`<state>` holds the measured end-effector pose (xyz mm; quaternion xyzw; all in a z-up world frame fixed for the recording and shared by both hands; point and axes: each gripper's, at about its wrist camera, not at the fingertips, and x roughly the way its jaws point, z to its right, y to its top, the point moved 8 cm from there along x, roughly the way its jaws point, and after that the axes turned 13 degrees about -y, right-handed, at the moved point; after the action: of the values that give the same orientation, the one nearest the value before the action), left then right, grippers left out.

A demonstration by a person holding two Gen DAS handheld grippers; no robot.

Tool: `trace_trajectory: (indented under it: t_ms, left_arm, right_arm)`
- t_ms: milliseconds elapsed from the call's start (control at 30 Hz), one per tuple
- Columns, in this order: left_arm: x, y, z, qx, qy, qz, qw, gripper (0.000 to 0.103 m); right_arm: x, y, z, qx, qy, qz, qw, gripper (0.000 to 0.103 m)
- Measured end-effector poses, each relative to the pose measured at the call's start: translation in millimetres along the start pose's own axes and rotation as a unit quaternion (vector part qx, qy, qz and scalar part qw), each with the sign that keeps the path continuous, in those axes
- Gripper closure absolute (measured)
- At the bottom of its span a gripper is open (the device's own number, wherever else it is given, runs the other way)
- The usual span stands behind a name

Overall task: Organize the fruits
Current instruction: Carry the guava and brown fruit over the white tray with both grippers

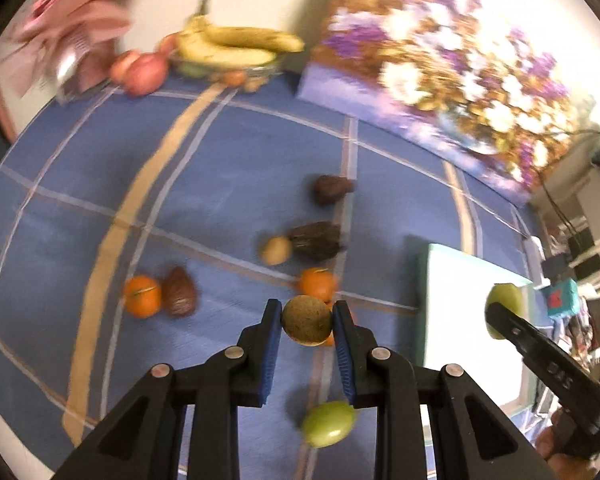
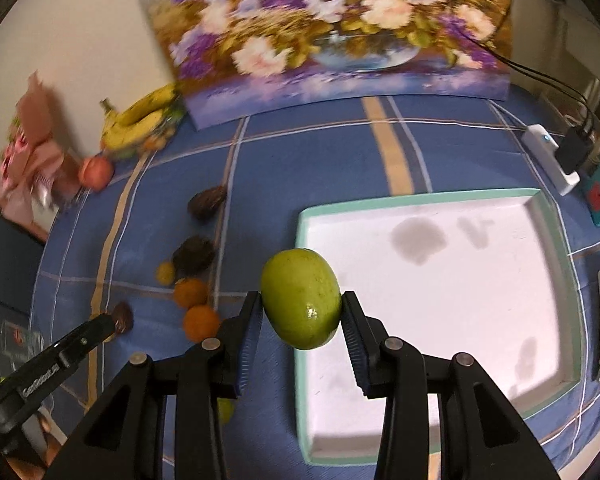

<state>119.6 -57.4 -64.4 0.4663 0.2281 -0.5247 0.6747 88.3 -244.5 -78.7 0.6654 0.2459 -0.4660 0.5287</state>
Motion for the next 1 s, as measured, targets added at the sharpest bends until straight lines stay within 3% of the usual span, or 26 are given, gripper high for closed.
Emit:
trace_trajectory:
  t_ms: [233, 333, 567, 1000]
  left_arm:
    - [32.5, -0.1, 65.3, 0.055, -0.037, -0.033, 0.9973, 0.076]
    - [45.7, -5.2, 92.5, 0.077, -0.047, -0.049, 0.9947, 0.076]
    - [83.7, -27.3, 154.6, 0.168, -0.059, -0.092, 0.9797, 0.076]
    - [138.1, -52.1, 174.9, 0.205, -0.056, -0.113, 0.9705, 0.075]
  right_arm:
    - [9.8, 14.0, 49.9, 0.044, -0.020, -0.004, 0.999, 0.061]
    - [16.2, 14.5, 84.9, 0.072, -0.052, -0.010, 0.996, 0.061]
    - [27.4, 13.2, 140.4, 0.121, -0.085, -0.025, 0.989, 0.061]
    - [41.0, 5.6, 178.8, 0.159, -0.102, -0.038, 0.981, 0.061]
